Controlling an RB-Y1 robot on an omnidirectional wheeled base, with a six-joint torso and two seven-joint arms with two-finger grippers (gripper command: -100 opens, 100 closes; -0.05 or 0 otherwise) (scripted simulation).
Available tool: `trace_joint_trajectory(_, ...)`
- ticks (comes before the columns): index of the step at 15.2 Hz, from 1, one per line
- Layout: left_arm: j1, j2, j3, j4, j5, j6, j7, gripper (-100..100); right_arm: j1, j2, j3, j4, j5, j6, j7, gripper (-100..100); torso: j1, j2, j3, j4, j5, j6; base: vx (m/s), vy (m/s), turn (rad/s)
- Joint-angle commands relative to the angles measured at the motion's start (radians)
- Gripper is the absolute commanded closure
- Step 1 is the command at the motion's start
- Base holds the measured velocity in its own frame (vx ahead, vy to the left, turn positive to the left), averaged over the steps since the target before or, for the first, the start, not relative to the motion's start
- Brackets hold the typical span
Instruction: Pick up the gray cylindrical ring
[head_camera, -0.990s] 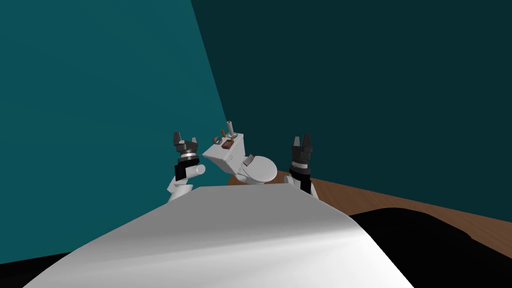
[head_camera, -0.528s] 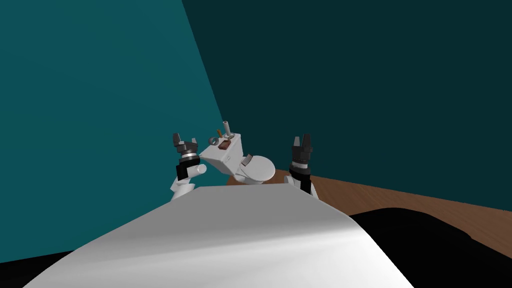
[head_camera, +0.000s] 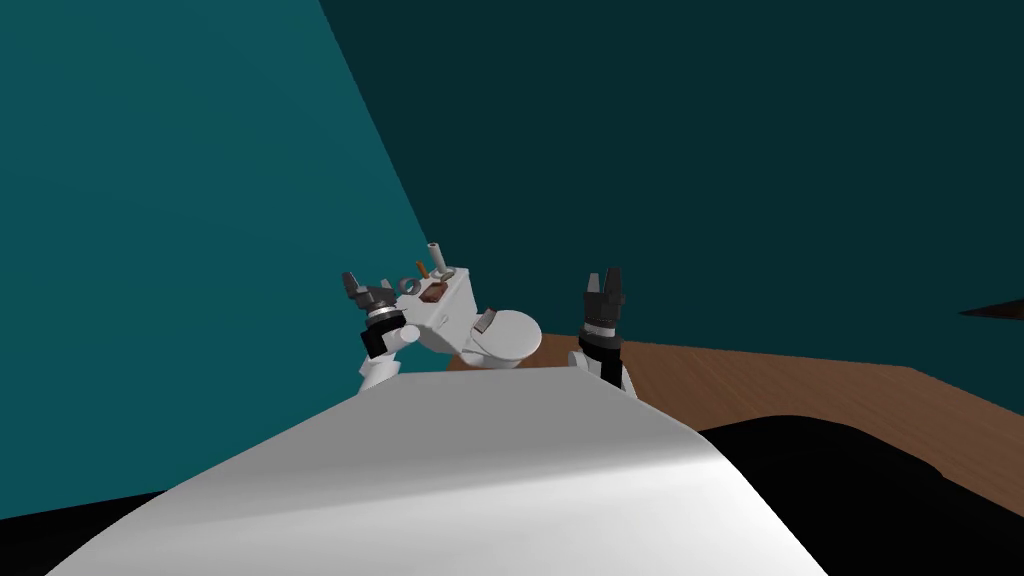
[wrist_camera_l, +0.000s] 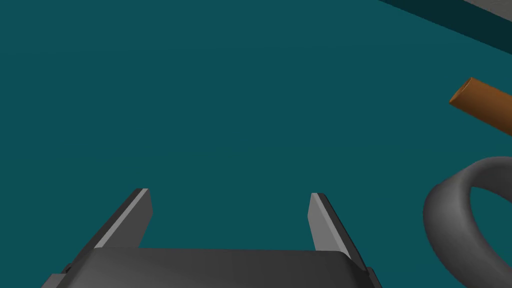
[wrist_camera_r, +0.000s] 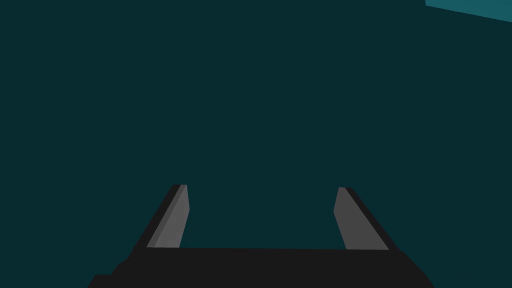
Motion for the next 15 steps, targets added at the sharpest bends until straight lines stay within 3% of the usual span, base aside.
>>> trace_joint_trajectory(1, -0.023, -0.011, 0.002, 0.034, 0.047, -0.031, -0.03, -100, 0.0, 0.0, 0.0, 0.0, 0.0, 0.0, 0.0, 0, 0.0, 0.0, 0.0, 0.0, 0.0, 0.0, -0.01, -0.034, -0.145)
trace_joint_trajectory(2, -0.023, -0.011, 0.002, 0.034, 0.047, -0.031, -0.03, -100, 0.0, 0.0, 0.0, 0.0, 0.0, 0.0, 0.0, 0, 0.0, 0.0, 0.0, 0.0, 0.0, 0.0, -0.009, -0.03, -0.123)
trace_joint_trajectory(3, -0.04, -0.02, 0.003, 0.058, 0.083, -0.054, -0.052, -100, 0.0, 0.0, 0.0, 0.0, 0.0, 0.0, 0.0, 0, 0.001, 0.0, 0.0, 0.0, 0.0, 0.0, -0.01, -0.03, -0.154)
trace_joint_trajectory(4, -0.04, -0.02, 0.003, 0.058, 0.083, -0.054, -0.052, -100, 0.0, 0.0, 0.0, 0.0, 0.0, 0.0, 0.0, 0, 0.001, 0.0, 0.0, 0.0, 0.0, 0.0, -0.009, -0.029, -0.138)
trace_joint_trajectory(5, -0.058, -0.029, 0.005, 0.083, 0.118, -0.078, -0.075, -100, 0.0, 0.0, 0.0, 0.0, 0.0, 0.0, 0.0, 0, 0.001, 0.0, 0.0, 0.0, 0.0, 0.0, -0.006, -0.035, -0.184)
trace_joint_trajectory(6, -0.058, -0.029, 0.005, 0.083, 0.119, -0.078, -0.075, -100, 0.0, 0.0, 0.0, 0.0, 0.0, 0.0, 0.0, 0, 0.001, 0.0, 0.0, 0.0, 0.0, 0.0, -0.006, -0.031, -0.137)
trace_joint_trajectory(7, -0.077, -0.037, 0.006, 0.109, 0.154, -0.103, -0.098, -100, 0.0, 0.0, 0.0, 0.0, 0.0, 0.0, 0.0, 0, 0.001, 0.0, 0.0, 0.0, 0.0, 0.0, -0.006, -0.032, -0.139)
trace_joint_trajectory(8, -0.077, -0.037, 0.006, 0.109, 0.156, -0.103, -0.098, -100, 0.0, 0.0, 0.0, 0.0, 0.0, 0.0, 0.0, 0, 0.001, 0.0, 0.0, 0.0, 0.0, 0.0, -0.006, -0.028, -0.127)
trace_joint_trajectory(9, -0.097, -0.045, 0.008, 0.136, 0.191, -0.13, -0.122, -100, 0.0, 0.0, 0.0, 0.0, 0.0, 0.0, 0.0, 0, 0.001, 0.0, 0.0, 0.0, 0.0, 0.0, -0.007, -0.028, -0.148)
trace_joint_trajectory(10, -0.097, -0.045, 0.008, 0.136, 0.194, -0.13, -0.122, -100, 0.0, 0.0, 0.0, 0.0, 0.0, 0.0, 0.0, 0, 0.001, 0.0, 0.0, 0.0, 0.0, 0.0, -0.006, -0.024, -0.131)
trace_joint_trajectory(15, -0.164, -0.065, 0.013, 0.221, 0.304, -0.213, -0.196, -100, 0.0, 0.0, 0.0, 0.0, 0.0, 0.0, 0.0, 0, 0.002, 0.0, 0.0, 0.0, 0.0, 0.0, -0.004, -0.019, -0.126)
